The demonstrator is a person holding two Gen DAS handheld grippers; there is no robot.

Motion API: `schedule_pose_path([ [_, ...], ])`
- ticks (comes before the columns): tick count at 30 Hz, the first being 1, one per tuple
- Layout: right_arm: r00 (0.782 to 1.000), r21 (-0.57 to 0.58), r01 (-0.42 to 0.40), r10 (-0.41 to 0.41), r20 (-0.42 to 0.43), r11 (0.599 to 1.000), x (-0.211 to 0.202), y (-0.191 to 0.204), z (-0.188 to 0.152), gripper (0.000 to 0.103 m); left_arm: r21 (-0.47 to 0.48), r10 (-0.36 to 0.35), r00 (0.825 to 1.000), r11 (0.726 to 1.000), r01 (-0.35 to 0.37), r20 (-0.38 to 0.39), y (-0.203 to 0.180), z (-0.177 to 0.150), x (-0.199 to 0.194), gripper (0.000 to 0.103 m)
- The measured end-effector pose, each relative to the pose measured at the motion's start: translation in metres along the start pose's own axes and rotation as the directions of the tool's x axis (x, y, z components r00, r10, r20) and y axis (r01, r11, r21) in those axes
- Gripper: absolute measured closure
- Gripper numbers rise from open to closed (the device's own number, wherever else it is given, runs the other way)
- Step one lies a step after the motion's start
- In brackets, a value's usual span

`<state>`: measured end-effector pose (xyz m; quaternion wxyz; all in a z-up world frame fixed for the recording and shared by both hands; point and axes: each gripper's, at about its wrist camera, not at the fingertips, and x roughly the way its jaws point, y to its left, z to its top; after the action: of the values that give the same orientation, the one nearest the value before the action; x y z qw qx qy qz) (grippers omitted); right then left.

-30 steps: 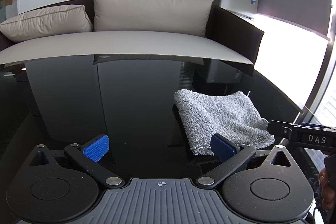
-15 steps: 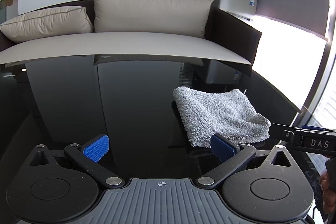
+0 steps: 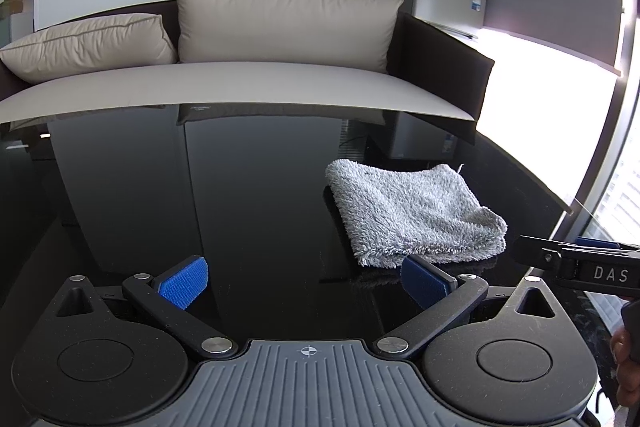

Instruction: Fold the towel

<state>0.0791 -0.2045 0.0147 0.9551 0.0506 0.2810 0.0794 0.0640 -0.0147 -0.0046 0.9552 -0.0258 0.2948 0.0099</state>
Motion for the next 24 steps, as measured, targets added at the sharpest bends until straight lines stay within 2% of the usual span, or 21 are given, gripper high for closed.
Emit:
schedule_pose_path([
  [24,1.0,-0.021,0.003,-0.003,0.017,1.0,-0.023,0.003,-0.014,0.001,0.001,-0.005,1.0,1.0,0.005,0.003,0.002,-0.012,-0.022,0.001],
])
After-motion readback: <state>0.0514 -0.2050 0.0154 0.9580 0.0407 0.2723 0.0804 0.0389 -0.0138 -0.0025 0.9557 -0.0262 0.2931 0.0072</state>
